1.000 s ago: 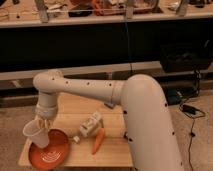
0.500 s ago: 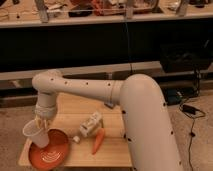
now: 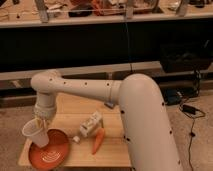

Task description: Place the ceramic cup in the ceramic bowl

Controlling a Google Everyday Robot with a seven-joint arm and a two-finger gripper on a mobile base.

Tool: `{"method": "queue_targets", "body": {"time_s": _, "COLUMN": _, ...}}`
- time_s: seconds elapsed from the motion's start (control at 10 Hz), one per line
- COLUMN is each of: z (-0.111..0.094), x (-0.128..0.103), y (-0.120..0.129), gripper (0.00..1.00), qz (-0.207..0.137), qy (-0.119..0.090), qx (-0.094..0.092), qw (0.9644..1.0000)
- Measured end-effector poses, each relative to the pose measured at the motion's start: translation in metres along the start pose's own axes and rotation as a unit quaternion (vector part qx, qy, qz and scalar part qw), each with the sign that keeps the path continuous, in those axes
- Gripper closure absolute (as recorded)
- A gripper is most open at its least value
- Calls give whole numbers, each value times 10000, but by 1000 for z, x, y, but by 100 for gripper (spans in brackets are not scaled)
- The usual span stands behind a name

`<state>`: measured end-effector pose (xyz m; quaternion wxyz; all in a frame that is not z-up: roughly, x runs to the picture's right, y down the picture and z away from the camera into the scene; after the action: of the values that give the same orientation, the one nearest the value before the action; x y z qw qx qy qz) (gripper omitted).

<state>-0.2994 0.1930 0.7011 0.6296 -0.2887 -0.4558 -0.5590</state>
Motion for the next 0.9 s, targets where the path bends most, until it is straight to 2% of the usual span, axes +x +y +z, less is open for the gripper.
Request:
{"method": "queue_targets", "body": {"time_s": 0.1, "z": 0, "x": 0, "y": 0, "gripper": 81, "qz": 8, "qy": 15, "qx": -5, "qw": 10000}}
{"method": "queue_targets", "body": {"time_s": 0.3, "z": 0, "x": 1, "y": 0, "gripper": 87, "qz": 25, "qy": 39, "qx": -7, "qw": 10000}}
{"method": "queue_targets", "body": {"time_s": 0.5, "z": -1, "x": 2, "y": 0, "gripper": 81, "qz": 42, "qy": 70, "qx": -19, "qw": 10000}}
{"method": "queue_targets", "body": {"time_s": 0.9, "z": 0, "x": 2, "y": -1, "gripper": 81, "qz": 64, "qy": 113, "qx": -37, "qw": 9999}}
